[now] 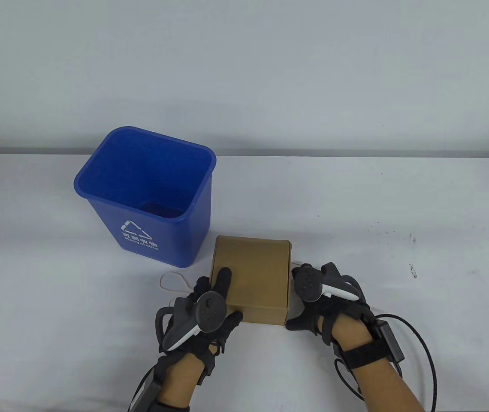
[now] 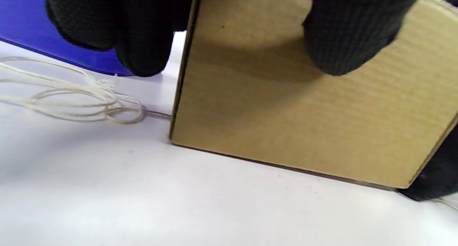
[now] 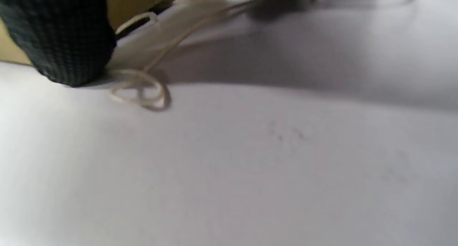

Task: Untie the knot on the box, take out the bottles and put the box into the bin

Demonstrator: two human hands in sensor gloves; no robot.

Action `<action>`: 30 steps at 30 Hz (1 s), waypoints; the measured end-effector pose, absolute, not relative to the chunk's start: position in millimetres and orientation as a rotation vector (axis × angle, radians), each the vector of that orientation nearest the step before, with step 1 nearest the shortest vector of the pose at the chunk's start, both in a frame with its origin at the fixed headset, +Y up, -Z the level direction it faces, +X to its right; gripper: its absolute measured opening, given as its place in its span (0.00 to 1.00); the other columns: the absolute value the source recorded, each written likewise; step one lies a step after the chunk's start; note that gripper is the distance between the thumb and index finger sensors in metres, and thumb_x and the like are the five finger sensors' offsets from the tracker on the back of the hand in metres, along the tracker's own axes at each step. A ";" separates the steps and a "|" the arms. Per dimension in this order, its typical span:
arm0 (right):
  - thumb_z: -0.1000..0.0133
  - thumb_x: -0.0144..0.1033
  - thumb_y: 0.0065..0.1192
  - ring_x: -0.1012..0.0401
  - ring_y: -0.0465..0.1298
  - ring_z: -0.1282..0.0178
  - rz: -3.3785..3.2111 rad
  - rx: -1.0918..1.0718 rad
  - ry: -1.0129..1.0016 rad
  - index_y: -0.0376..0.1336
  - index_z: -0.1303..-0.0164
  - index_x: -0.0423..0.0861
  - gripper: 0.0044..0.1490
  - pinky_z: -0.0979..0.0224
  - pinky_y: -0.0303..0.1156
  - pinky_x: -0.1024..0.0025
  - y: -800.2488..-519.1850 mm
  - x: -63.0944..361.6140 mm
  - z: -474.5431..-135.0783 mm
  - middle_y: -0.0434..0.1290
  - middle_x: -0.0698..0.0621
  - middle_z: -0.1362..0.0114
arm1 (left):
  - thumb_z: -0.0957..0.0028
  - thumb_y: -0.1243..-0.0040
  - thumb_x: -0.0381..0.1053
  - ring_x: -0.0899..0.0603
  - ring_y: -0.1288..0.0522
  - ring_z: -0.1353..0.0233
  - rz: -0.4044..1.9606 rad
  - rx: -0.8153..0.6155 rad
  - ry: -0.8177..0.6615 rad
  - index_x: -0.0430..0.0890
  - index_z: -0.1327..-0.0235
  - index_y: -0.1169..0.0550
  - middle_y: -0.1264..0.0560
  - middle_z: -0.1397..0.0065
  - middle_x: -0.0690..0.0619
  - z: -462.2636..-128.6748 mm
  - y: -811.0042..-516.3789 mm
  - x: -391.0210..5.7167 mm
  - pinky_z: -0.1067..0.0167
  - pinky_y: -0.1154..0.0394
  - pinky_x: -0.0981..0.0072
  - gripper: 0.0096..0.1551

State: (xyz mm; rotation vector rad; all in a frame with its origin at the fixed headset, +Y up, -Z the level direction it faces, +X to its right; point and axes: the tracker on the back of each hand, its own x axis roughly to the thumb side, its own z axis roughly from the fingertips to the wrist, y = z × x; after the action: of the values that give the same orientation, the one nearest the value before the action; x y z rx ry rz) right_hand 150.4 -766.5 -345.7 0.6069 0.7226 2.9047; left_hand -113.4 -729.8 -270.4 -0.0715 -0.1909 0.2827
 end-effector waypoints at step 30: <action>0.47 0.39 0.68 0.66 0.78 0.67 2.870 0.261 0.488 0.68 0.45 0.44 0.23 0.62 0.78 0.65 -761.4 156.2 -360.7 0.74 0.50 0.50 | 0.50 0.40 0.69 0.32 0.21 0.38 0.324 -0.083 -0.161 0.60 0.23 0.64 0.37 0.30 0.32 -271.3 -728.9 -116.2 0.38 0.26 0.35 0.59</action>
State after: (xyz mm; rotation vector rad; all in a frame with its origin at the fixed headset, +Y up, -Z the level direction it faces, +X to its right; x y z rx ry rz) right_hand 156.2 -761.4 -360.7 0.2615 0.4883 2.8700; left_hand -116.2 -728.9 -271.3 -0.0828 -0.1610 0.3238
